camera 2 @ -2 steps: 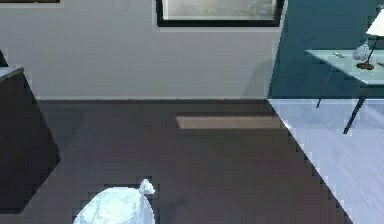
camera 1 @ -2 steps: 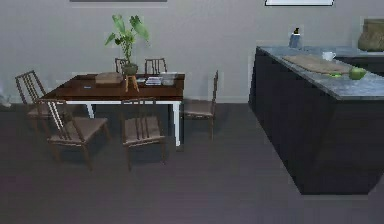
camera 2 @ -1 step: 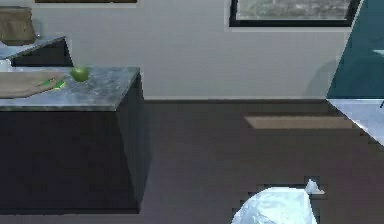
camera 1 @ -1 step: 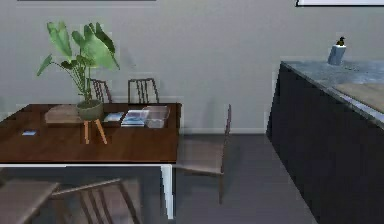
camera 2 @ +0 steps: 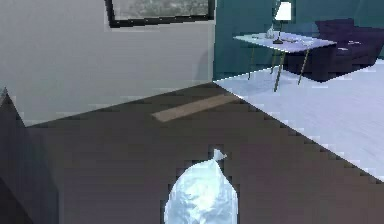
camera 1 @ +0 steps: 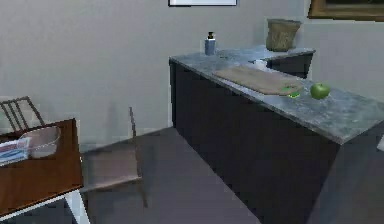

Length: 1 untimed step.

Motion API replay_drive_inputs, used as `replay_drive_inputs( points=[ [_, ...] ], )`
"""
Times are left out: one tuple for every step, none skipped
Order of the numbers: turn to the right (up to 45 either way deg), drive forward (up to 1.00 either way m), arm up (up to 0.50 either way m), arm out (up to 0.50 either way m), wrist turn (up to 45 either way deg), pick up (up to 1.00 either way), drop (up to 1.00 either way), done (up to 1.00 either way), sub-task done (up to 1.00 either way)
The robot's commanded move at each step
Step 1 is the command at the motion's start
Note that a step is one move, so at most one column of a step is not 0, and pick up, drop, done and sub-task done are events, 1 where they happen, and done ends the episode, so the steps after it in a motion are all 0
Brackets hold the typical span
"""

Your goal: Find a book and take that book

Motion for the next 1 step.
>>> replay_drive_inputs(
  points=[
    [0.0,0.65,0.0,0.0,0.0,0.0,0.0,0.0,0.0]
  ],
)
